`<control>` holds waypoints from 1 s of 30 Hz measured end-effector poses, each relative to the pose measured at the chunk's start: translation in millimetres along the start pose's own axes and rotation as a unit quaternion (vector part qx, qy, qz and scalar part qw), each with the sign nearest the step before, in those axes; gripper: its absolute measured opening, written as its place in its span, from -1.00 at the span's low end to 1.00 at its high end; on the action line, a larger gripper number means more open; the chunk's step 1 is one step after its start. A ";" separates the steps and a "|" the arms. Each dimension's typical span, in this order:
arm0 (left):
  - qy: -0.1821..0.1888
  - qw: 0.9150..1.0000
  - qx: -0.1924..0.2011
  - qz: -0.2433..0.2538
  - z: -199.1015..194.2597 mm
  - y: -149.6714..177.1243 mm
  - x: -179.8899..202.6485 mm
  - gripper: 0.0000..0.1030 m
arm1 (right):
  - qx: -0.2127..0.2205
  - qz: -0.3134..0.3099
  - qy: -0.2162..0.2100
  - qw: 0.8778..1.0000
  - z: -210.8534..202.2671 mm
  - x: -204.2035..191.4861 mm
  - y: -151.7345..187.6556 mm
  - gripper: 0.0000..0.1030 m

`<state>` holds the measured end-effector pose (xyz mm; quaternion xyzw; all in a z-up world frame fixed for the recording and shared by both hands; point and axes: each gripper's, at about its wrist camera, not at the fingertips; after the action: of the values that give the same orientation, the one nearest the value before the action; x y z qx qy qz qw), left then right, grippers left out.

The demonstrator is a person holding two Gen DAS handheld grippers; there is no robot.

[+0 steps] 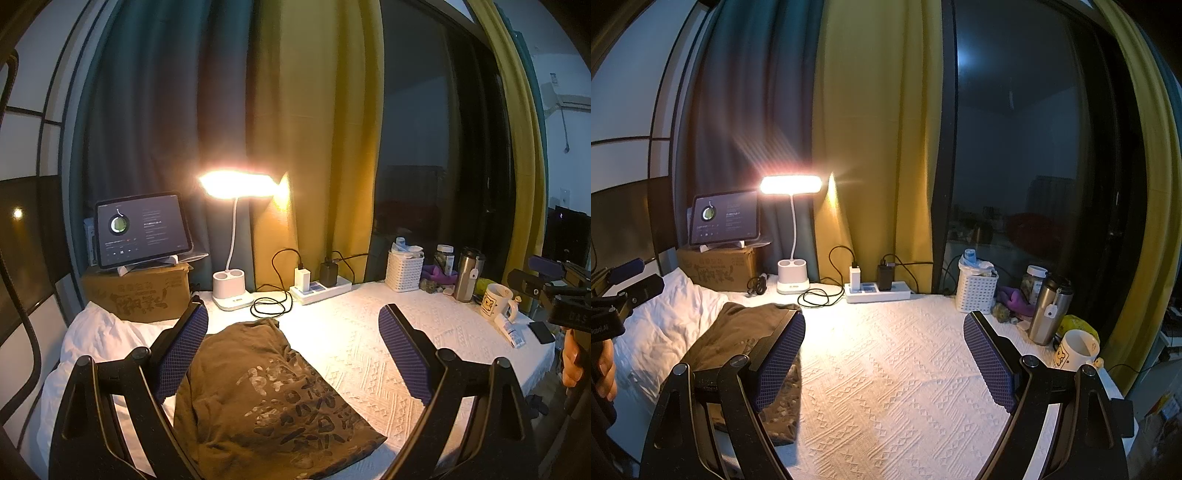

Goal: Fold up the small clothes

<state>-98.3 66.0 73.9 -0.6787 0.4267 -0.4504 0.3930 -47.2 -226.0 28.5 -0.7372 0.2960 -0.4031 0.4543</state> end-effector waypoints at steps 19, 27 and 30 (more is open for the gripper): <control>0.006 1.000 -0.002 0.005 2.2 -0.8 0.5 0.80 | -0.006 0.004 0.001 1.000 4.6 0.5 2.9 0.73; 0.006 1.000 -0.002 0.005 3.0 -1.3 0.4 0.80 | -0.009 0.004 0.006 1.000 5.0 -2.8 5.2 0.73; 0.006 1.000 -0.003 0.004 3.0 -1.4 0.2 0.80 | -0.009 0.004 0.007 1.000 5.2 -2.8 4.9 0.73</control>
<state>-95.1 66.8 74.4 -0.6756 0.4326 -0.4517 0.3903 -44.4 -223.5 21.8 -0.7374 0.3053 -0.4036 0.4474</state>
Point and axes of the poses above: each gripper's, at about its wrist camera, not at the fingertips, and z roughly the way its jaws point, x to its right, y to its underside, and after that the axes turned 14 degrees about -z, right-handed
